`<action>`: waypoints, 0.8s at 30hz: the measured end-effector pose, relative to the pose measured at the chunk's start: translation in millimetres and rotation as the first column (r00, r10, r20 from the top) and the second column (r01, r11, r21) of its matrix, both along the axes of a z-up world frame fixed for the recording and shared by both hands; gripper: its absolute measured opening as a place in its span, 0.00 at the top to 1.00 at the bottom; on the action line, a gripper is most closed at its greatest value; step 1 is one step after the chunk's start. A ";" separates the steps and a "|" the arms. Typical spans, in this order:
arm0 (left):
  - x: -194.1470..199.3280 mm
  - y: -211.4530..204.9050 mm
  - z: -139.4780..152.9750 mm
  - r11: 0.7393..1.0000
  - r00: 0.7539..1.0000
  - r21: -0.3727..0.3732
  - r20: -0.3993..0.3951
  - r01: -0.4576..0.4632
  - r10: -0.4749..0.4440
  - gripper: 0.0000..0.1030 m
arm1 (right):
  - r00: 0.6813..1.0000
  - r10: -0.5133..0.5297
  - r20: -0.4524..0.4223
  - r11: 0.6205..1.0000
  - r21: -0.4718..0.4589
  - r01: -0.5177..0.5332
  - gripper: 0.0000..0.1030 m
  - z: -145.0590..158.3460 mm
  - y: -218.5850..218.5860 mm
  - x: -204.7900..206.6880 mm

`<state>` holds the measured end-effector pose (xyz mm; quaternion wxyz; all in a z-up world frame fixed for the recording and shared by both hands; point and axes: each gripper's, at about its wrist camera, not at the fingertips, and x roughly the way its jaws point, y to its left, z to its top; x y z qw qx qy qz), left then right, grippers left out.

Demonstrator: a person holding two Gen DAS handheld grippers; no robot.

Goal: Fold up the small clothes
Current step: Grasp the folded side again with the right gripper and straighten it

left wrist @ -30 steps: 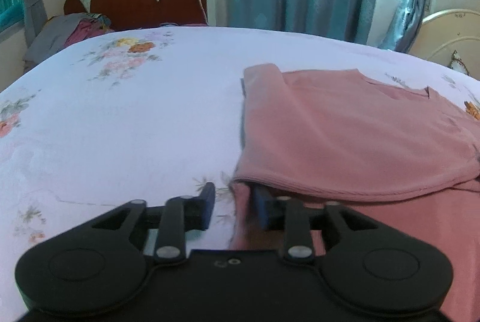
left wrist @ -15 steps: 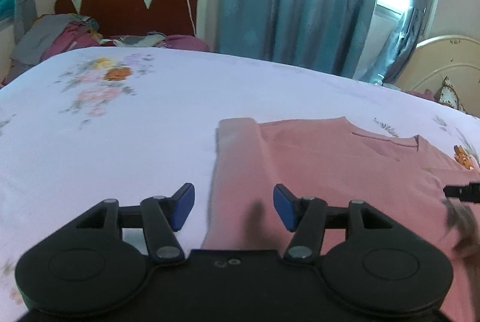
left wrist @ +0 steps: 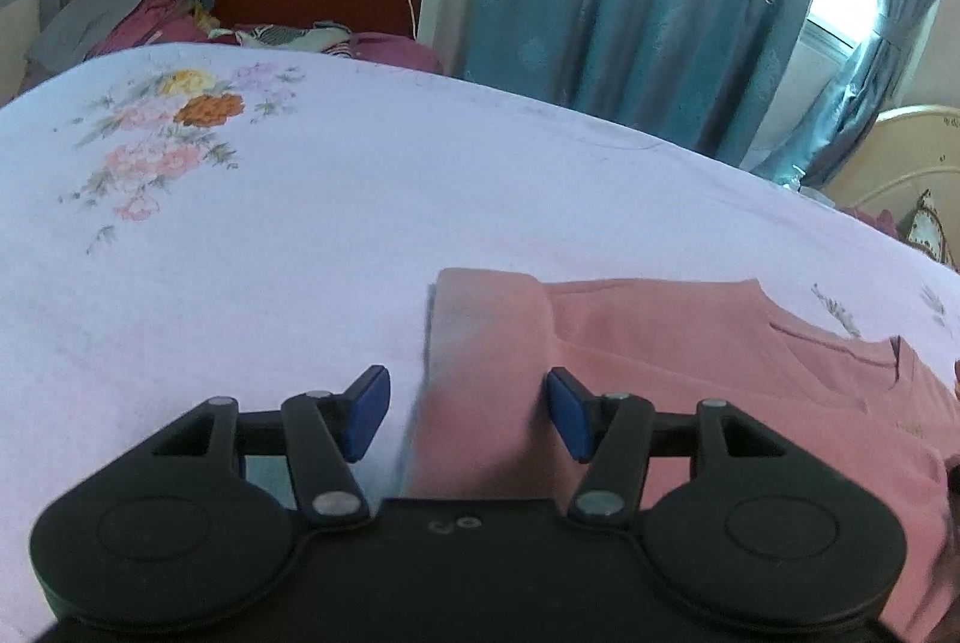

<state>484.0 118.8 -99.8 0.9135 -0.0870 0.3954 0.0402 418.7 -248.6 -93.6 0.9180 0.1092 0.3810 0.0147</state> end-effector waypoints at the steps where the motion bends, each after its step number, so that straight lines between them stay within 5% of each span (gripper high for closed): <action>1: 2.2 1.5 -1.9 1.000 1.000 -0.005 -0.005 0.000 0.000 0.45 | 1.000 -0.007 -0.022 1.000 0.026 0.007 0.75 -2.5 -3.9 3.2; 2: 4.8 3.2 -4.0 1.000 1.000 -0.013 -0.011 -0.001 0.001 0.45 | 0.999 -0.006 -0.032 0.999 0.041 0.007 0.67 -5.1 -5.9 5.7; 7: 16.5 14.7 -12.0 0.997 0.999 -0.068 -0.015 -0.043 0.042 0.50 | 0.998 0.003 -0.066 0.999 0.044 -0.001 0.68 -11.8 -2.5 13.8; 8: 17.4 15.4 -12.0 0.997 0.999 -0.066 -0.009 -0.047 0.046 0.59 | 0.998 0.007 -0.070 0.998 0.063 -0.003 0.69 -10.3 -1.6 13.9; 9: 17.2 16.2 -11.9 0.997 0.999 -0.064 -0.002 -0.051 0.051 0.65 | 0.997 0.025 -0.072 0.996 0.082 -0.019 0.93 -10.1 -0.1 13.7; 13: 11.3 17.6 -11.2 0.997 0.998 -0.059 0.043 -0.050 0.053 0.94 | 0.999 0.040 -0.027 0.999 0.032 -0.039 0.93 -2.3 7.5 6.5; 16: 6.4 16.8 -7.5 0.996 0.992 -0.035 0.092 -0.080 0.083 0.94 | 0.996 0.025 0.083 0.999 -0.043 -0.021 0.93 16.3 8.9 -5.1; 21: 11.0 17.4 -18.9 0.992 0.991 0.062 0.080 -0.108 0.103 0.96 | 0.998 0.046 -0.046 0.997 -0.066 -0.049 0.93 -11.3 10.2 9.7; 24: 9.3 16.1 -14.5 0.992 0.995 0.098 0.066 -0.078 0.071 0.91 | 1.000 0.019 -0.024 0.999 -0.036 -0.020 0.88 -4.7 5.1 5.3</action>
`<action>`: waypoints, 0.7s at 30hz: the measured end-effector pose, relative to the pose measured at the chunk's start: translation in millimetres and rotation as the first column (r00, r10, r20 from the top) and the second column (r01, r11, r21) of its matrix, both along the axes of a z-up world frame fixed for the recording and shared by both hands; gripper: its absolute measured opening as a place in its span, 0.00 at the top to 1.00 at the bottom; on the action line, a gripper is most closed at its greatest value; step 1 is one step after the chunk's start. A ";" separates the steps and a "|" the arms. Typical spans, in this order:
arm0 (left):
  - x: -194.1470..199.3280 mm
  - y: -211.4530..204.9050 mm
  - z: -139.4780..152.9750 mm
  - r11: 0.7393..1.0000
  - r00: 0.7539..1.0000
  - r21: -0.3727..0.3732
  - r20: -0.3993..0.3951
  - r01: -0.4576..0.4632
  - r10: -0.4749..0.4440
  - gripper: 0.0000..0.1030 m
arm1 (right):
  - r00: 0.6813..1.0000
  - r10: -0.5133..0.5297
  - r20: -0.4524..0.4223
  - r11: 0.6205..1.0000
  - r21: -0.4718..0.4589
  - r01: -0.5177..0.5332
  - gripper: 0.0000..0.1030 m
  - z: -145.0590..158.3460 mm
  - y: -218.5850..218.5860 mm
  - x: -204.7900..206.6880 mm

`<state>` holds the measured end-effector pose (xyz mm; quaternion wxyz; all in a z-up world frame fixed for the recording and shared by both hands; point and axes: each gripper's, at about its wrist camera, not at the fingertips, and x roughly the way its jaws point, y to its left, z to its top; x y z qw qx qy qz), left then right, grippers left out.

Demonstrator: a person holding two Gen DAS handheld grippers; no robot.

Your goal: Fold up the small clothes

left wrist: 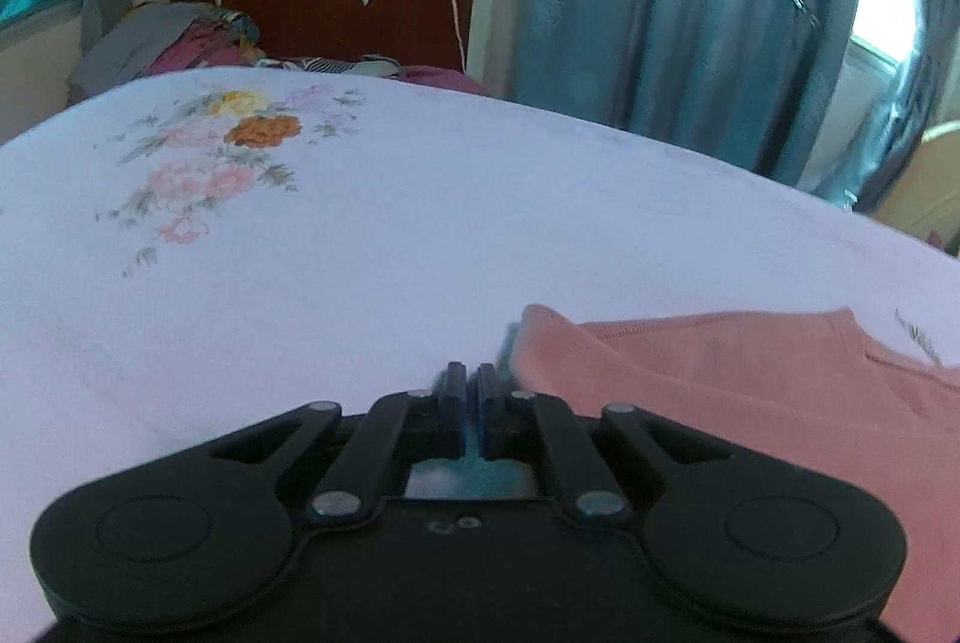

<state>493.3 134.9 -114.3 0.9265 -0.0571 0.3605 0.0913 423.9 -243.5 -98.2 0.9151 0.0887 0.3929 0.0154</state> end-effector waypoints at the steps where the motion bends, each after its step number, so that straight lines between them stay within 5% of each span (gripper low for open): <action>1: -2.6 0.5 3.5 1.000 1.000 0.009 0.006 0.003 -0.003 0.87 | 1.000 -0.019 0.010 1.000 0.016 0.019 0.82 3.7 -4.1 -2.7; 10: -47.5 -25.6 39.2 0.990 0.987 0.030 0.072 0.141 -0.143 0.76 | 0.998 -0.011 0.057 0.999 0.050 0.008 0.77 31.0 -5.9 -26.1; 18: -74.0 -54.0 1.6 0.968 0.972 0.090 -0.026 0.235 -0.233 0.73 | 0.995 0.091 -0.026 0.994 -0.064 -0.093 0.77 2.9 26.4 -42.9; 21: -73.1 -57.1 0.0 0.960 0.971 0.144 -0.038 0.240 -0.237 0.72 | 0.997 0.079 -0.025 0.996 -0.033 -0.080 0.77 -2.3 18.1 -46.0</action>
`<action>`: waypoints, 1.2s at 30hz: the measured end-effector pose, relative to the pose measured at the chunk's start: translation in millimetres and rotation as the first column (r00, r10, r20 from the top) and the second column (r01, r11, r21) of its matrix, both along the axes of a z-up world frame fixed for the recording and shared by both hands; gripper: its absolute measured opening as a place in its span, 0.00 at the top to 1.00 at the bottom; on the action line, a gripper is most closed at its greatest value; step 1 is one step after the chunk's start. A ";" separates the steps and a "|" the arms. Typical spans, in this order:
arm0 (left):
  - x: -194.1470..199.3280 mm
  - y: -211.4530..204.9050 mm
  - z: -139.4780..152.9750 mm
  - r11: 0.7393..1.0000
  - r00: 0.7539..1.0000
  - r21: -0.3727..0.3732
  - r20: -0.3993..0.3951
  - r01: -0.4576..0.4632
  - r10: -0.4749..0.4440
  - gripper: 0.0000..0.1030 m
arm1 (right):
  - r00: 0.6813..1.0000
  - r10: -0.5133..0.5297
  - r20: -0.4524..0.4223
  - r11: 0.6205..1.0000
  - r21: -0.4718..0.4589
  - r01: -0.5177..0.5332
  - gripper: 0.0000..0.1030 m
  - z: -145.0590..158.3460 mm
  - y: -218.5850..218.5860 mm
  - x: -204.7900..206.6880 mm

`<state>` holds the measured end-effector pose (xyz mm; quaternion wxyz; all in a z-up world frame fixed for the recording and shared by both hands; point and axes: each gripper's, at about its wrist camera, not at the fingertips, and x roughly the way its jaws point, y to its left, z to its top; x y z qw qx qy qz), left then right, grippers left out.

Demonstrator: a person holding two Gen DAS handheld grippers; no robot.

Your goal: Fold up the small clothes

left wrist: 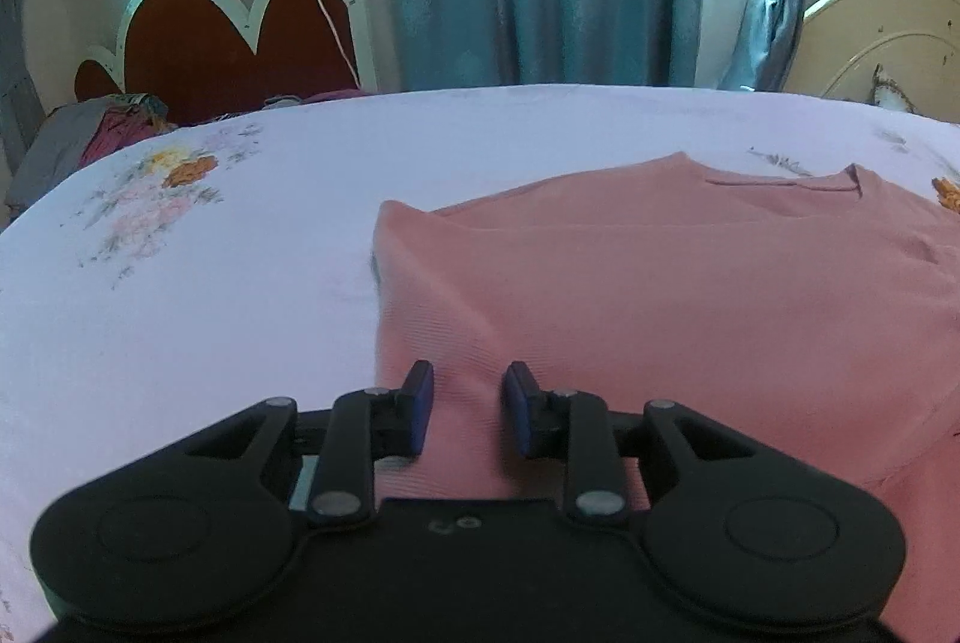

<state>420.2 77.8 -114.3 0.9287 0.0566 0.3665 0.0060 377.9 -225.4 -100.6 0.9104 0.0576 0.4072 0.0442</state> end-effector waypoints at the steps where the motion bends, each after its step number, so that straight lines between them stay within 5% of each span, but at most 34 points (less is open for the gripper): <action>1: 1.7 0.8 1.2 1.000 1.000 -0.012 -0.010 -0.011 0.011 0.72 | 1.000 -0.014 0.001 1.000 0.007 0.014 0.77 3.5 0.1 -0.7; 6: 3.2 -6.2 4.9 0.999 0.999 0.030 -0.038 -0.017 0.018 0.72 | 1.000 0.001 -0.003 1.000 -0.023 -0.001 0.77 -2.5 2.3 -3.5; 12: 0.0 -10.2 16.5 0.999 0.996 0.025 -0.078 -0.043 0.045 0.69 | 1.000 -0.015 -0.009 0.999 0.053 0.015 0.76 15.9 -4.8 -8.2; 19: -29.9 -27.2 39.6 0.999 0.997 0.013 -0.061 -0.037 0.037 0.43 | 1.000 0.021 0.007 0.996 0.084 -0.021 0.76 34.5 -13.4 -43.2; 20: -34.7 -30.2 42.6 0.999 0.997 0.012 -0.061 -0.037 0.037 0.41 | 1.000 0.023 0.009 0.996 0.090 -0.024 0.72 36.4 -15.2 -47.1; 23: -53.6 -38.3 51.8 0.999 0.998 -0.014 -0.061 -0.033 0.032 0.38 | 0.999 0.040 0.031 0.993 0.112 -0.043 0.42 43.5 -19.9 -62.5; 36: -135.7 -48.9 57.1 0.998 0.994 -0.056 -0.105 0.001 -0.007 0.35 | 0.997 0.079 0.016 0.991 0.106 -0.080 0.42 49.7 -23.9 -136.3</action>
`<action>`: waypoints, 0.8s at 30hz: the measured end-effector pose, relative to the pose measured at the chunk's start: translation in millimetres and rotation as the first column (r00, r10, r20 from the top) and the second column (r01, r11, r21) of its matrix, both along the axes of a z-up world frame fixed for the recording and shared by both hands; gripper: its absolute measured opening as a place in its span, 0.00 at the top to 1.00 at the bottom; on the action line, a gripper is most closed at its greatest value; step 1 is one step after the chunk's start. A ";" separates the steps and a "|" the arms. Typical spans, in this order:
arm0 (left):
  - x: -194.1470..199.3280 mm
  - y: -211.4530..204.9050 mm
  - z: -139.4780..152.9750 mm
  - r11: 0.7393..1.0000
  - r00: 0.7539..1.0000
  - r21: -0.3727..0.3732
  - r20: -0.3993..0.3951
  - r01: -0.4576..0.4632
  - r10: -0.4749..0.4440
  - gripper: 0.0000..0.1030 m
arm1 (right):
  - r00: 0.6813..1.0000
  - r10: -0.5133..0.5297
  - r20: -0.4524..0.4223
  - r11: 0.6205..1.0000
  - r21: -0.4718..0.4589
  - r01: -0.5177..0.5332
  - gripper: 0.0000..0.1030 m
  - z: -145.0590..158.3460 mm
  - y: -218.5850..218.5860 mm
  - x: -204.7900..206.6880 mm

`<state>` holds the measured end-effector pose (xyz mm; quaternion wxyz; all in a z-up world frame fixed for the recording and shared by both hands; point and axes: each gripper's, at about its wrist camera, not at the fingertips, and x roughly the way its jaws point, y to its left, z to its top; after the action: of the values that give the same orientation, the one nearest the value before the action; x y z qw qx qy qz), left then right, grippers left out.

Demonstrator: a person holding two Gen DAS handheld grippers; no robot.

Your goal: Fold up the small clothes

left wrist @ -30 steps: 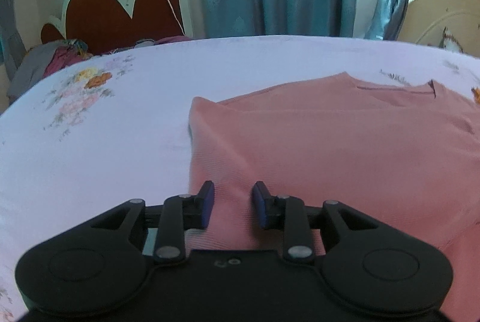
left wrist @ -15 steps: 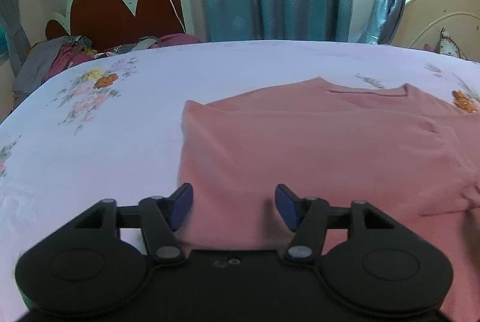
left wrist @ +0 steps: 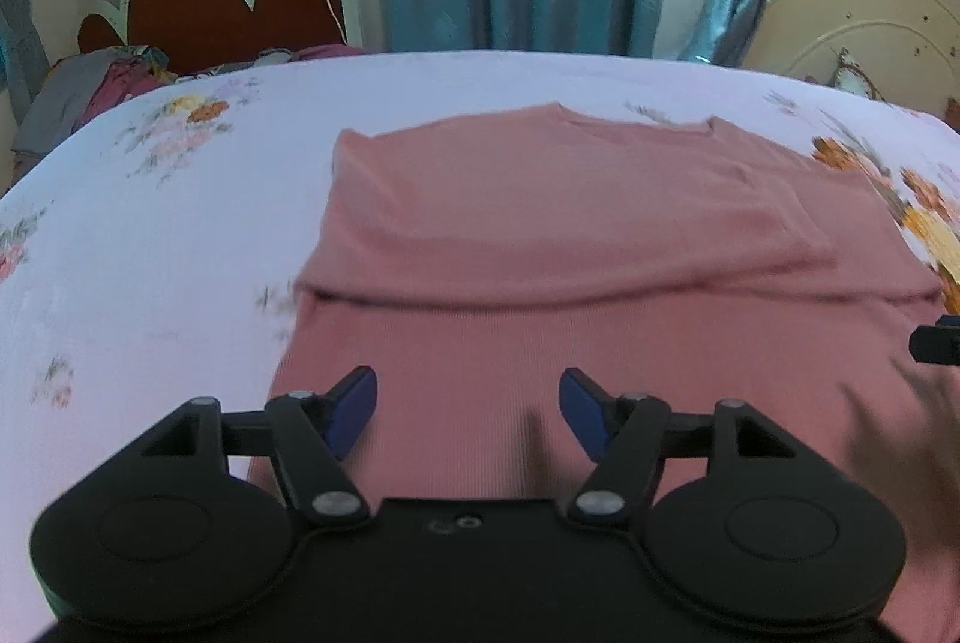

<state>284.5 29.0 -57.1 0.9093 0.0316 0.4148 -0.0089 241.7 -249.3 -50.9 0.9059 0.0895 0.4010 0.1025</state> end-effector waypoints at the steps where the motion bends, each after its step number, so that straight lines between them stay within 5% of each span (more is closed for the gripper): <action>1: -6.1 1.6 -0.1 1.000 1.000 -0.007 -0.004 0.005 -0.005 0.35 | 1.000 -0.010 0.000 1.000 -0.003 0.010 0.42 0.5 0.4 -8.7; 24: -129.0 66.0 -19.4 0.997 0.997 -0.060 -0.055 0.043 -0.046 0.32 | 0.985 -0.167 -0.052 0.980 -0.119 0.160 0.42 -6.0 28.6 -152.9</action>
<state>155.5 95.0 -76.6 0.8973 0.0137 0.4392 -0.0423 88.8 -220.6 -56.9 0.9020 0.0735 0.4255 0.0017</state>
